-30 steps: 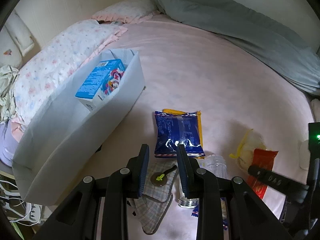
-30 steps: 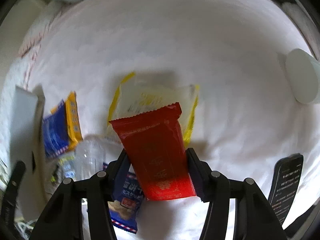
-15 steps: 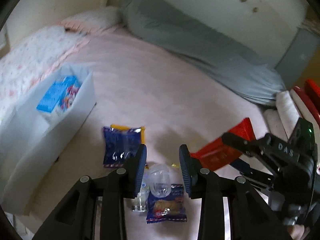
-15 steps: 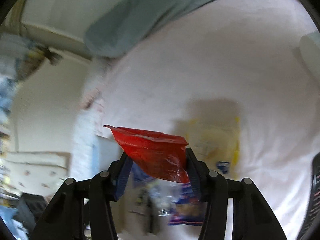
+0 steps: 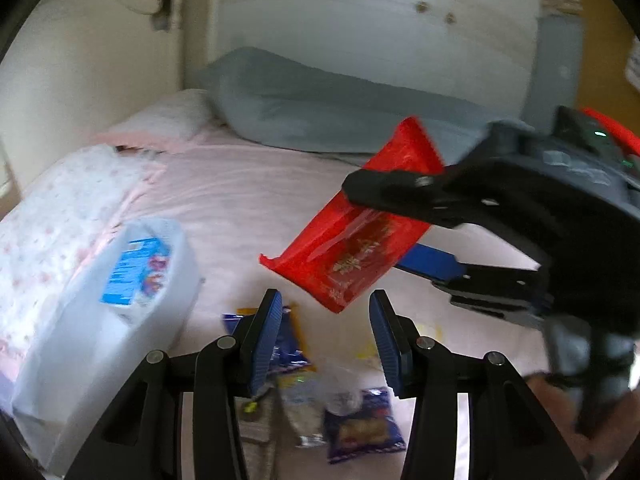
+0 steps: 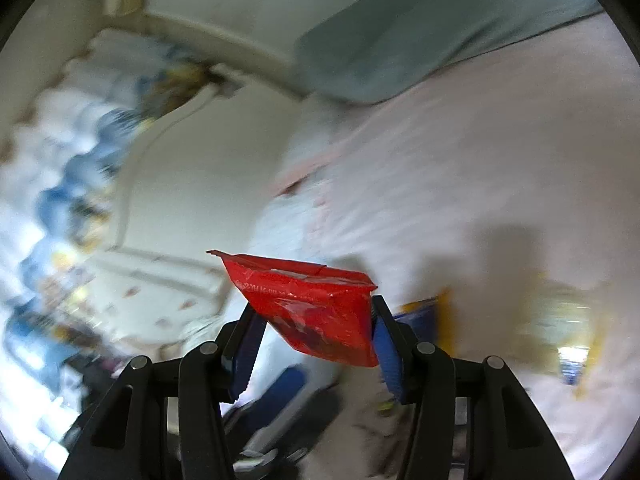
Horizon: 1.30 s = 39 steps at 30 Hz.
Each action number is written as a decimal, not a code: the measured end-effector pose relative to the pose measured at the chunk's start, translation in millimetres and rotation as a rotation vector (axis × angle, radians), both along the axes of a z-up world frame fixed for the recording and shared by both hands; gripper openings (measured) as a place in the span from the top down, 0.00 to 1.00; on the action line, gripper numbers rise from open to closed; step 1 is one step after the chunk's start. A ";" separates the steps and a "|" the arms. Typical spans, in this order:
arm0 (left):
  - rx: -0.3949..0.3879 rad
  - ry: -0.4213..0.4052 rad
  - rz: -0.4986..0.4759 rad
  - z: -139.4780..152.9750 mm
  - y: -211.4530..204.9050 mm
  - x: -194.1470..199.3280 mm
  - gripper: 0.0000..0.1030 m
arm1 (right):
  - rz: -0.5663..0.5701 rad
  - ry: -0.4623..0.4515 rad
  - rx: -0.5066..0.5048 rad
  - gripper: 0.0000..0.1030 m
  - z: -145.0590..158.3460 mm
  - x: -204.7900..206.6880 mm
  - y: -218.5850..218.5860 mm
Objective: Organize objects
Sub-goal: 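Carry the red packet into the white bin and open the right gripper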
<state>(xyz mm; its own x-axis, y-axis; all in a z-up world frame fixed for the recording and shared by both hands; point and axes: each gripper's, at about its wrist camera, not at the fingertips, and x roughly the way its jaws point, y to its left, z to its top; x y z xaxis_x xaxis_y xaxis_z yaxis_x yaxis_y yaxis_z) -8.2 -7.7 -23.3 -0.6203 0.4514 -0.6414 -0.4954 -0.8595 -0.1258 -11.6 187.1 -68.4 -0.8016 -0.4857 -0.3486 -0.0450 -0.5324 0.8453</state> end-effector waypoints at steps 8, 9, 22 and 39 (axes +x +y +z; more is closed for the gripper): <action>0.116 0.027 0.128 12.4 -33.6 -7.6 0.83 | 0.130 -0.010 -0.087 0.51 -17.5 -29.2 -21.9; 0.110 0.036 0.133 12.5 -33.6 -7.1 0.83 | 0.136 0.003 -0.127 0.51 -19.3 -33.7 -21.4; 0.018 0.021 0.470 5.6 -86.1 -29.8 0.82 | 0.293 -0.021 -0.126 0.51 -17.6 -79.8 -98.9; 0.090 -0.294 0.765 -37.8 -200.0 -65.1 0.81 | 0.313 -0.160 -0.075 0.51 -56.6 -138.9 -201.5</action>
<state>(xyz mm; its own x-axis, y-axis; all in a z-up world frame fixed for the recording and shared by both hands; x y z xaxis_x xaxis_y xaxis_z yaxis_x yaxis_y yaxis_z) -73.3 -207.7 -61.0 -0.5897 0.0294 -0.8071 0.2872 -0.9263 -0.2437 -150.5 -14.5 -125.0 -0.5485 -0.7278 -0.4116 -0.0245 -0.4781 0.8780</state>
